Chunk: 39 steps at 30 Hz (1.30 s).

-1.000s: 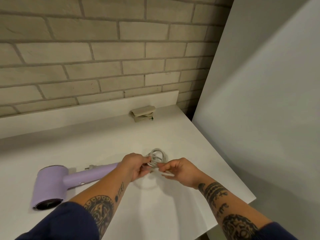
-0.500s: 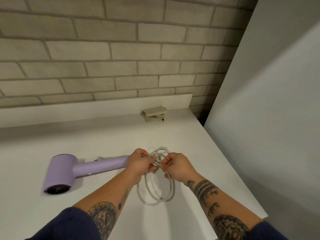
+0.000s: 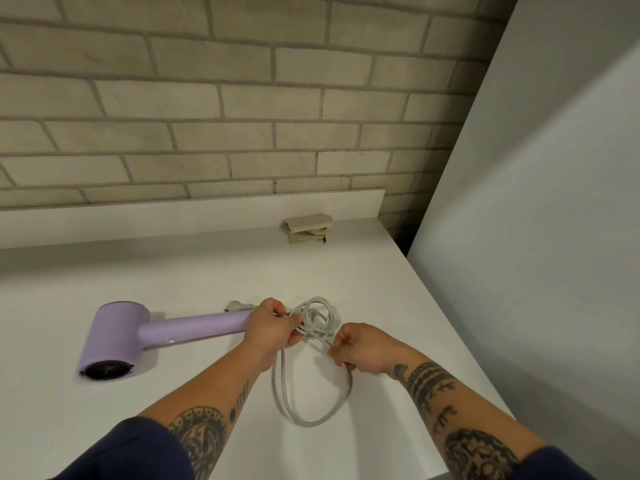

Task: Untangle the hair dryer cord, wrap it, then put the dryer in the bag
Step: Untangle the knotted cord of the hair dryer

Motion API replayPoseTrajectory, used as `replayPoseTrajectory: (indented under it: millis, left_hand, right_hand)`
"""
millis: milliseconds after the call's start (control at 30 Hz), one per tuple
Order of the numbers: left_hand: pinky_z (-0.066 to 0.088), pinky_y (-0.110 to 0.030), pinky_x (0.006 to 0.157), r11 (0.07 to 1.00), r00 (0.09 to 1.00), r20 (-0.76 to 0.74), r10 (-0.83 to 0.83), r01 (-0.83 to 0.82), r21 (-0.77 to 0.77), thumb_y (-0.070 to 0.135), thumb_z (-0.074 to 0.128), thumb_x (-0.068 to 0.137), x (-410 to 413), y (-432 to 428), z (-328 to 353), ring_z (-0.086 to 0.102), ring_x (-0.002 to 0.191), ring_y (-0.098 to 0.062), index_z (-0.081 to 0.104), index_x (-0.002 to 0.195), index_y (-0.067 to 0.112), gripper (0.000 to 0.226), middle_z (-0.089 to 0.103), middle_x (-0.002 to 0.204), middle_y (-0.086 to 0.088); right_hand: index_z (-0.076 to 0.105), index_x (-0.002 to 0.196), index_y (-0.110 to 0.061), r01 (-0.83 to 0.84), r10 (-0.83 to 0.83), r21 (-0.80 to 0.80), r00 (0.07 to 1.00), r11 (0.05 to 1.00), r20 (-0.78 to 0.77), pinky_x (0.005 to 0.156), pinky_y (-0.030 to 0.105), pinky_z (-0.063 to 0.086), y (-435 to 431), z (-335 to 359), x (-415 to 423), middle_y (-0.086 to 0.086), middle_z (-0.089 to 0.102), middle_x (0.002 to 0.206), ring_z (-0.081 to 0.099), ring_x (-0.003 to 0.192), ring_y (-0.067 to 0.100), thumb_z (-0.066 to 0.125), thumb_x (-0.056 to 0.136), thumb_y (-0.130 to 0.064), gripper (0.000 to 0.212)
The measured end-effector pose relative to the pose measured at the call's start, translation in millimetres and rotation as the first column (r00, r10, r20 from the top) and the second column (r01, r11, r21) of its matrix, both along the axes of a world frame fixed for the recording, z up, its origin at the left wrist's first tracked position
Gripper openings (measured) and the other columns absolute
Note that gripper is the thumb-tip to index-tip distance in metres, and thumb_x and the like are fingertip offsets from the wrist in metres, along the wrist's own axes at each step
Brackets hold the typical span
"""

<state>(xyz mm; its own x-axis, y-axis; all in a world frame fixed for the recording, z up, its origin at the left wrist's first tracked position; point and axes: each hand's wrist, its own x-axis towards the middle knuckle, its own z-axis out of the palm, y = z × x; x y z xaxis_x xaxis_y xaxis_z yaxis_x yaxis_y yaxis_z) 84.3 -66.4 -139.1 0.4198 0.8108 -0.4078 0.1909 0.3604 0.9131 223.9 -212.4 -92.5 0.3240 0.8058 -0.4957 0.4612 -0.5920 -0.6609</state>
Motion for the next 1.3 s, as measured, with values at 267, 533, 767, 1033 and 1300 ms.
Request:
replayPoseTrajectory:
  millis: [267, 533, 767, 1033, 1300]
  left_hand:
    - [0.047, -0.027, 0.050, 0.995, 0.999, -0.014, 0.034, -0.032, 0.093, 0.004, 0.084, 0.080, -8, -11, 2, 0.052, 0.056, -0.021, 0.044, 0.093, 0.009, 0.042, 0.055, 0.073, -0.015]
    - [0.061, -0.033, 0.059, 0.986, 0.975, -0.192, 0.115, -0.089, 0.139, 0.027, 0.083, 0.080, -15, -22, -7, 0.069, 0.062, -0.019, 0.068, 0.093, 0.009, 0.027, 0.072, 0.075, -0.003]
    - [0.049, -0.029, 0.061, 0.931, 0.898, -0.441, -0.015, 0.173, 0.322, 0.030, 0.069, 0.092, -16, -25, 3, 0.063, 0.066, -0.021, 0.060, 0.063, 0.021, 0.032, 0.064, 0.063, 0.002]
    - [0.062, -0.042, 0.071, 0.936, 0.923, -0.384, -0.016, 0.149, 0.320, 0.026, 0.064, 0.095, -20, -18, 2, 0.071, 0.071, -0.027, 0.064, 0.072, 0.013, 0.026, 0.069, 0.069, -0.006]
    - [0.045, -0.027, 0.059, 0.942, 0.917, -0.396, -0.034, 0.161, 0.293, 0.023, 0.064, 0.092, -18, -20, 6, 0.060, 0.064, -0.019, 0.060, 0.066, 0.021, 0.026, 0.066, 0.067, -0.001]
  right_hand:
    - [0.064, 0.092, -0.021, 0.137, -0.162, 0.211, 0.981, 0.968, 0.105, 0.071, 0.030, 0.060, 19, -11, -32, -0.002, 0.075, 0.079, 0.074, 0.065, 0.014, 0.071, 0.088, -0.029, 0.011]
    - [0.069, 0.081, -0.020, 0.199, -0.201, 0.177, 0.980, 0.964, -0.007, 0.080, 0.042, 0.062, 20, -19, -38, 0.002, 0.076, 0.075, 0.074, 0.068, 0.018, 0.069, 0.080, -0.023, 0.002]
    - [0.071, 0.082, -0.014, 0.228, -0.219, 0.116, 0.972, 0.967, -0.081, 0.082, 0.042, 0.062, 22, -24, -40, 0.005, 0.077, 0.076, 0.074, 0.071, 0.021, 0.067, 0.073, -0.015, 0.009]
    - [0.064, 0.087, -0.010, 0.177, -0.181, -0.038, 0.975, 0.983, -0.129, 0.051, 0.021, 0.041, 14, -10, -27, 0.006, 0.072, 0.078, 0.062, 0.060, 0.017, 0.063, 0.082, -0.007, 0.006]
    - [0.061, 0.081, -0.020, -0.058, 0.055, 0.000, 0.934, 0.998, 0.354, 0.073, 0.033, 0.052, 29, -8, -36, 0.002, 0.071, 0.090, 0.065, 0.081, 0.020, 0.060, 0.089, -0.053, 0.034]
